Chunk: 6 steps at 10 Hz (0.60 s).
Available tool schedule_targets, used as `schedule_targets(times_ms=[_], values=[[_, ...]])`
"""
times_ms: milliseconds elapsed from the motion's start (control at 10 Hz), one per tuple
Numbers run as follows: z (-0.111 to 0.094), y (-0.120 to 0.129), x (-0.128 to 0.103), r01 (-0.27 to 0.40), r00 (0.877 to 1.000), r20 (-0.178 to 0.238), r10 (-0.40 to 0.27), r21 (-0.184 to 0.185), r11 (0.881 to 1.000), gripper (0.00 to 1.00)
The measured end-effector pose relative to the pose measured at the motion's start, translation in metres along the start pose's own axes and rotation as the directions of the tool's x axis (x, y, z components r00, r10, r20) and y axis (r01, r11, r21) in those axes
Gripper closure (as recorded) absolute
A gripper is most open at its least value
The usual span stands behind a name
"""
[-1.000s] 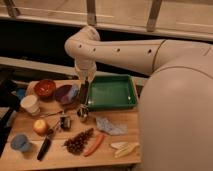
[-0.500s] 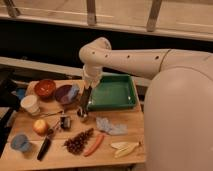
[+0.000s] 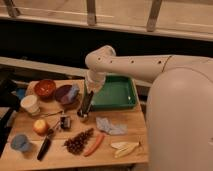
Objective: Place eraser in metal cup
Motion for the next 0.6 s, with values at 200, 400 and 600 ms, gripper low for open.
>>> schedule_targets(times_ms=[200,400,600], values=[[0.008,-0.002,0.003,-0.017,1.0,0.002,0.017,-0.019,1.0,1.0],[0.014,-0.002,0.004,-0.022,1.0,0.01,0.022,-0.034,0.999,1.0],[0.019,0.002,0.003,-0.019,1.0,0.016,0.02,-0.046,0.999,1.0]])
